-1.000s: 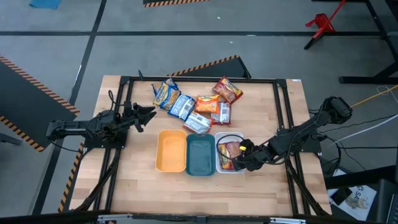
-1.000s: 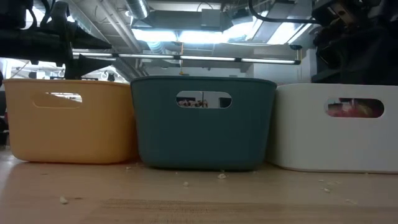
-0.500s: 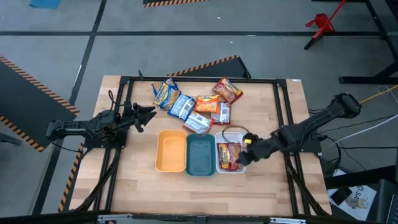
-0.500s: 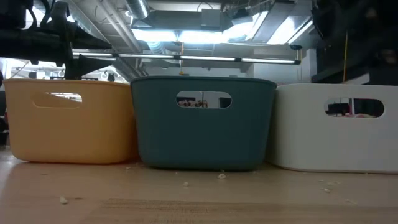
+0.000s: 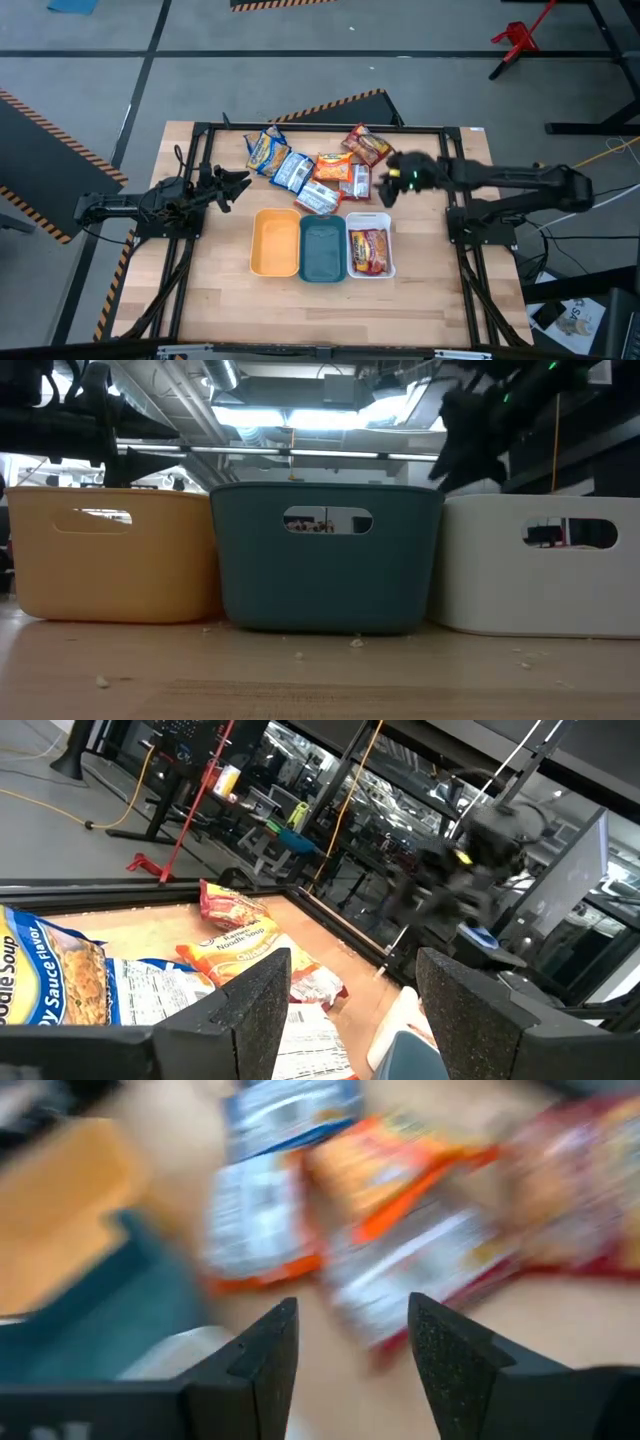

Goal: Sort Maruchan noodles
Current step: Put the top red noodle pack into the white bin

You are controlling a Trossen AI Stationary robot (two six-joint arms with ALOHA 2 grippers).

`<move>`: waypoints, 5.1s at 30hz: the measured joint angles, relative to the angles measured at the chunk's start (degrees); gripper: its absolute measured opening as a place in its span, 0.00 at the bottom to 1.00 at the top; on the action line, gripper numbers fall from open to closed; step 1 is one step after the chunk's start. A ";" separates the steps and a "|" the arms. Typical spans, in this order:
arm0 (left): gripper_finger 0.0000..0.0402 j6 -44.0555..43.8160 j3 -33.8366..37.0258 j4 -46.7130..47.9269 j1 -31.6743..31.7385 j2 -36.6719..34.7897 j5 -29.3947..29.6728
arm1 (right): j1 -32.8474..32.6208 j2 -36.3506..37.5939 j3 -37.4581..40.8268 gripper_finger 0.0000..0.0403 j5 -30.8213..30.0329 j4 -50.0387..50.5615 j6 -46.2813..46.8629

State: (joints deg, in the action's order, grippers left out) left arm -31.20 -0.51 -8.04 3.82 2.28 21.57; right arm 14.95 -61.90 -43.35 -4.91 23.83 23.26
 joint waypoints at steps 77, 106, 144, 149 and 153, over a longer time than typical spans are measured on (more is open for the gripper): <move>0.53 -1.46 -0.01 4.25 0.02 0.02 0.60 | 21.33 -34.08 -27.50 0.00 3.83 30.65 -17.77; 0.53 -0.22 -0.01 5.39 0.02 0.01 -7.59 | 14.78 -24.51 -12.10 0.78 -9.78 35.83 -7.45; 0.53 -1.42 -0.01 5.28 0.02 0.01 -6.56 | 29.64 -30.35 -8.36 0.02 8.02 23.77 -23.20; 0.53 -1.42 0.00 5.28 0.02 0.01 -6.65 | 29.64 -30.30 -9.86 0.04 8.47 26.38 -19.61; 0.53 -1.42 -0.01 5.28 0.02 0.01 -6.69 | 29.26 -28.91 -11.58 0.02 11.44 27.68 -14.74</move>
State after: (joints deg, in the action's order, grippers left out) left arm -32.62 -0.52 -2.76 3.84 2.29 14.87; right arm 44.22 -90.81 -54.93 6.53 51.50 8.53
